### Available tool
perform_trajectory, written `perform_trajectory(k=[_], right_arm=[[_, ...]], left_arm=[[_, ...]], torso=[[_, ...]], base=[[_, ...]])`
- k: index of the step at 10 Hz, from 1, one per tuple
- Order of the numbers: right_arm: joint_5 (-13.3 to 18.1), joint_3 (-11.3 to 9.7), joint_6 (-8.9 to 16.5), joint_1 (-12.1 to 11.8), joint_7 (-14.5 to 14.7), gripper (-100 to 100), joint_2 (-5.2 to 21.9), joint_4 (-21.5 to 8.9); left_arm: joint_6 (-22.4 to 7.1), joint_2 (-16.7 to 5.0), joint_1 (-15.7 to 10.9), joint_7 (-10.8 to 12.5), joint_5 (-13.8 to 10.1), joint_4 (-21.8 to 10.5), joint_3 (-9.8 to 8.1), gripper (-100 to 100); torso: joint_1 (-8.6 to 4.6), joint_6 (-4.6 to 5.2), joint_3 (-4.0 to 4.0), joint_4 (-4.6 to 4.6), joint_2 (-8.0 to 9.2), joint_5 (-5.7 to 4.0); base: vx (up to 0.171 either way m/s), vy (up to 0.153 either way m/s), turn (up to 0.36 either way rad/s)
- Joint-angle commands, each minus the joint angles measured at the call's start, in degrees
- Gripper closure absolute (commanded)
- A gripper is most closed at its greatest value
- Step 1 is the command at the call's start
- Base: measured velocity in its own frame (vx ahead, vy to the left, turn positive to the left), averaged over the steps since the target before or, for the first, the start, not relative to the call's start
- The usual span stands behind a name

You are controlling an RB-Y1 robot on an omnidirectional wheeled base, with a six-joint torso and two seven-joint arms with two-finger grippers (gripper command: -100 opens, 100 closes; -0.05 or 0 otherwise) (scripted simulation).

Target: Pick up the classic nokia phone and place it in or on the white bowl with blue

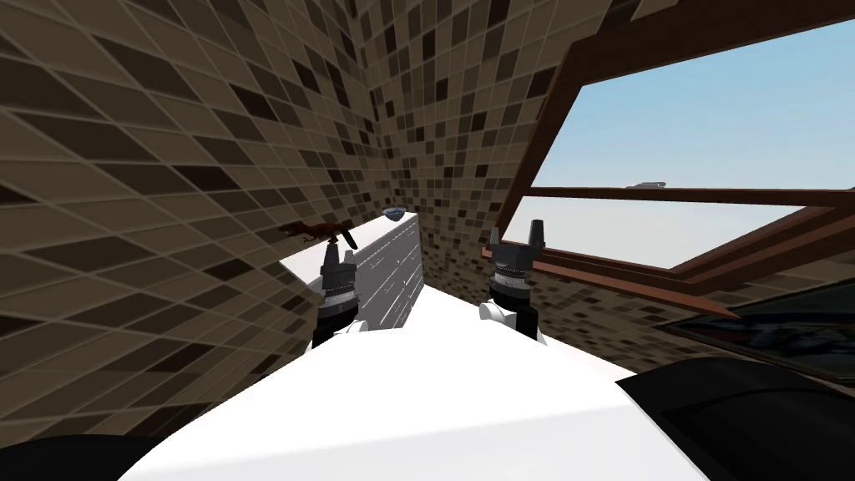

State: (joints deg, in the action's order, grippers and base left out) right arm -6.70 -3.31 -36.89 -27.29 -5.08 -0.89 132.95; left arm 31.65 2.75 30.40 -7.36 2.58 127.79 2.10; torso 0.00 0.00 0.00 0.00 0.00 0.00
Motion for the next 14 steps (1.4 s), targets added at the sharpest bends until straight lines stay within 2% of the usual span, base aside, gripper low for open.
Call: perform_trajectory(k=[1, 2, 3, 5, 6, 8, 9, 12, 13, 14], right_arm=[[0.0, 0.0, 0.0, 0.0, 0.0, 0, 0.0, 0.0], [0.0, 0.0, 0.0, 0.0, 0.0, 0, 0.0, 0.0], [0.0, 0.0, 0.0, 0.0, 0.0, 0, 0.0, 0.0], [0.0, 0.0, 0.0, 0.0, 0.0, 0, 0.0, 0.0], [0.0, 0.0, 0.0, 0.0, 0.0, 0, 0.0, 0.0], [0.0, 0.0, 0.0, 0.0, 0.0, 0, 0.0, 0.0], [0.0, 0.0, 0.0, 0.0, 0.0, 0, 0.0, 0.0], [0.0, 0.0, 0.0, 0.0, 0.0, 0, 0.0, 0.0], [0.0, 0.0, 0.0, 0.0, 0.0, 0, 0.0, 0.0], [0.0, 0.0, 0.0, 0.0, 0.0, 0, 0.0, 0.0]], left_arm=[[-0.1, -2.8, 0.0, 0.4, 0.2, 0.0, -0.56, -100], [-0.3, -4.4, 0.0, 0.7, 0.4, -0.1, -1.13, -100], [-0.3, -4.9, 0.0, 0.7, 0.4, -0.1, -1.13, -100], [-0.7, -8.9, 0.2, 1.7, 1.0, -0.3, -2.75, -100], [-0.7, -9.4, 0.2, 1.7, 1.0, -0.3, -2.75, -100], [-1.3, -13.4, 0.4, 2.9, 1.8, -0.7, -4.86, -100], [-1.3, -14.0, 0.4, 2.9, 1.8, -0.7, -4.86, -100], [-2.4, -19.8, 0.9, 5.2, 3.0, -1.3, -8.61, -100], [-2.4, -20.6, 0.9, 5.2, 3.0, -1.3, -8.61, -100], [-2.8, -22.8, 1.1, 6.0, 3.5, -1.6, -9.94, -100]], torso=[[0.0, 0.0, 0.0, 0.0, 0.0, 0.0], [0.01, 0.0, 0.05, 0.02, 0.1, 0.0], [0.0, 0.0, 0.11, 0.04, 0.2, 0.0], [0.01, 0.0, 0.13, 0.05, 0.24, 0.0], [0.01, 0.0, 0.21, 0.08, 0.36, 0.0], [0.01, 0.0, 0.16, 0.06, 0.28, 0.0], [0.04, 0.0, 0.21, 0.08, 0.38, 0.01], [0.01, 0.0, 0.24, 0.09, 0.41, 0.0], [-0.01, 0.0, 0.31, 0.12, 0.53, 0.0], [0.0, 0.0, 0.27, 0.11, 0.44, 0.0]], base=[[-0.032, -0.004, -0.018], [-0.061, -0.009, -0.025], [-0.046, -0.006, -0.008], [-0.084, -0.005, -0.028], [-0.07, -0.004, -0.009], [-0.084, -0.002, -0.026], [-0.081, 0.004, -0.017], [-0.112, -0.006, -0.04], [-0.106, -0.005, -0.008], [-0.101, 0.009, -0.028]])
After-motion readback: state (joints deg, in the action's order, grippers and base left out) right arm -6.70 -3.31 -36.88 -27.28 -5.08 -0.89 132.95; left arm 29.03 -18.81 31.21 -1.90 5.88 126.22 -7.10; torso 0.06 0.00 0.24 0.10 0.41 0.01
